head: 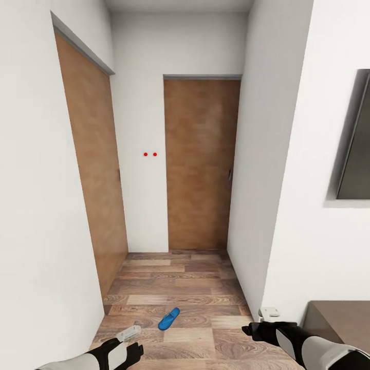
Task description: In the bedroom, move the book from the bed onto either nightstand, and place the two sandals side by side next to the bed.
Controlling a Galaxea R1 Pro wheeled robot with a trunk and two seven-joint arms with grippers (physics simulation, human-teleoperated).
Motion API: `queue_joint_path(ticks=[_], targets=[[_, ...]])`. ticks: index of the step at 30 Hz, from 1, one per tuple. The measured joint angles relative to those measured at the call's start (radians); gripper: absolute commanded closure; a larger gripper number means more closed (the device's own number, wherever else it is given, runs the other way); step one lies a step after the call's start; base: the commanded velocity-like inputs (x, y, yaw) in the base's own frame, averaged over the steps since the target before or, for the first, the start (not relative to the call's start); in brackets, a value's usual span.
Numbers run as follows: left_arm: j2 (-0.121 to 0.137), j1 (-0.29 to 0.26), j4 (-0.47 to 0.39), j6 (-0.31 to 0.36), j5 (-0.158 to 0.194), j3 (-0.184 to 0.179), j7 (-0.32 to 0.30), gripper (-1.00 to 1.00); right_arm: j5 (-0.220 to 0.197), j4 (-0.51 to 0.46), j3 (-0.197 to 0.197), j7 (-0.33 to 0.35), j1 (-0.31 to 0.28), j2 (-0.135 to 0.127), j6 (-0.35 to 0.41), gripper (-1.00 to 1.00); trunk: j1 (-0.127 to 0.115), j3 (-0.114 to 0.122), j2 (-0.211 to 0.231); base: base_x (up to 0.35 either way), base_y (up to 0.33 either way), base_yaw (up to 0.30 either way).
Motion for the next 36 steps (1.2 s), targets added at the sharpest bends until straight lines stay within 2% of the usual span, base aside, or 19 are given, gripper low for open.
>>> queue_joint_path(ticks=[9,20,26,36], targets=[[0.001,0.0,0.0,0.0,0.0,0.0,0.0,-1.0,0.0,0.0,0.0,0.0,0.0,0.0,0.0,-1.0,0.0,-0.002,0.0,0.018,0.002,0.131],[0.0,0.0,0.0,0.0,0.0,0.0,0.0,-1.0,0.001,0.0,0.0,0.0,0.0,0.001,0.0,-1.0,0.0,-0.006,0.0,0.238,0.034,0.118],[-0.002,0.0,0.0,0.0,0.0,0.0,0.0,-1.0,0.002,0.0,0.0,0.0,0.0,0.002,0.0,-1.0,0.0,-0.006,0.0,0.089,0.006,0.057],[-0.009,0.001,0.0,0.0,0.0,0.0,0.0,-1.0,0.002,0.0,0.0,0.0,0.0,0.002,0.0,-1.0,0.0,-0.009,0.0,0.012,0.001,0.248]])
